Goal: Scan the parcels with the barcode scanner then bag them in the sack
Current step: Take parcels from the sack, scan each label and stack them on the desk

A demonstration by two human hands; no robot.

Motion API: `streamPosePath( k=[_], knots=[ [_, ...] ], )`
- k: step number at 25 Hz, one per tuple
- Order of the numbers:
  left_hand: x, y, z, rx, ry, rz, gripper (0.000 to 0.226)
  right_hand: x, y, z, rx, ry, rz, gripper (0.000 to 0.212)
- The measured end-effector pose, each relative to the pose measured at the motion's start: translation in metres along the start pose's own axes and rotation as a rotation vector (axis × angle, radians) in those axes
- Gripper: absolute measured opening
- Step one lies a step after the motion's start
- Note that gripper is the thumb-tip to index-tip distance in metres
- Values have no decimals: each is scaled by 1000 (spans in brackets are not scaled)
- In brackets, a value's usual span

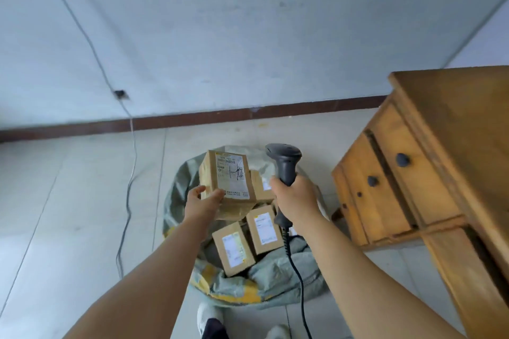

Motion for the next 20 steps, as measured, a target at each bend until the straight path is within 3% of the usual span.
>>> streamPosePath(
  k=[8, 14, 20],
  knots=[
    [-93, 64, -125, 189, 162, -96, 60, 65, -106, -108, -137, -111, 93, 12],
    [-174, 93, -268, 211, 266, -420, 61, 156, -164, -206, -182, -189, 128, 19],
    [-242, 90, -381, 230, 272, -536, 57, 249, -186, -273, -182, -232, 133, 15]
  ],
)
Point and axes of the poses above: each hand's wrist, its own z-axis away from the middle knuckle, its own y-axis out of the back of the hand, x = y × z, the point moved 3 cm from there along -z, towards the middle knuckle, and after that the axes turned 13 degrees about -x, right-handed, at the moved point
